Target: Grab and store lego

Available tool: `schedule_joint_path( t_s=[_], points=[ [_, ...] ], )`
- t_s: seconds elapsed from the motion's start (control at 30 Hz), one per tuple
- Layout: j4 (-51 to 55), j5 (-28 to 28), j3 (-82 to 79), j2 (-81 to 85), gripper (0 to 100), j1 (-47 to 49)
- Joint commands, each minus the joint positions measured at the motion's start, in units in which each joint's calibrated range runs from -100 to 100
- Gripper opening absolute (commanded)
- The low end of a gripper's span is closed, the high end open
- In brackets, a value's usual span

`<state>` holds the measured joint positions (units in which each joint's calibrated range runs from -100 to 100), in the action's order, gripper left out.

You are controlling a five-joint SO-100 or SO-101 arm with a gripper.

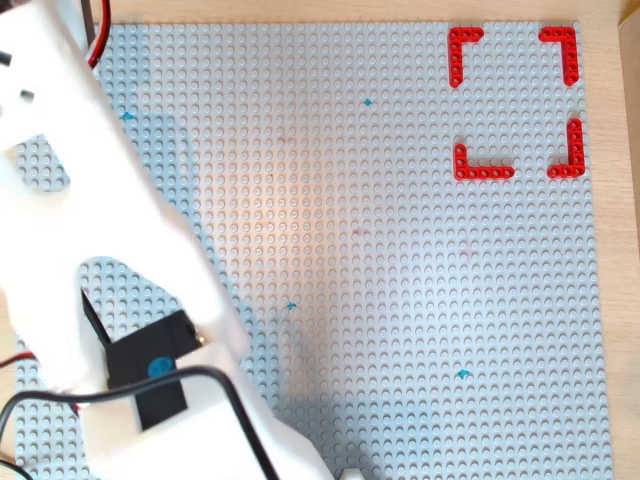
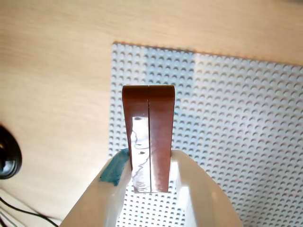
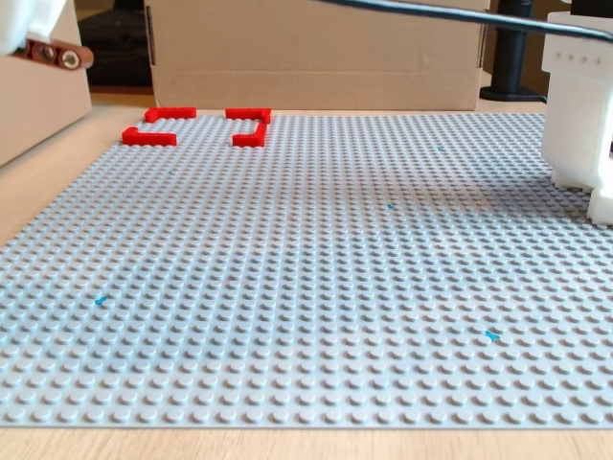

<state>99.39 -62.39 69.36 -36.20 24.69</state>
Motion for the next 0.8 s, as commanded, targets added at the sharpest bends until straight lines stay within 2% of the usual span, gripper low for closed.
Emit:
schedule_joint_path(
  t_s=[0.0,0.33,0.53,0.77],
  points=[
    [0.5,1.8,-1.9,7.7,2,-2.6],
    [0.5,8.9,-16.2,14.8,2,-14.6],
    [0.5,14.3,-19.8,15.7,2,-23.6],
    [0.3,18.2,-21.2,15.0,2,-32.9]
  ],
)
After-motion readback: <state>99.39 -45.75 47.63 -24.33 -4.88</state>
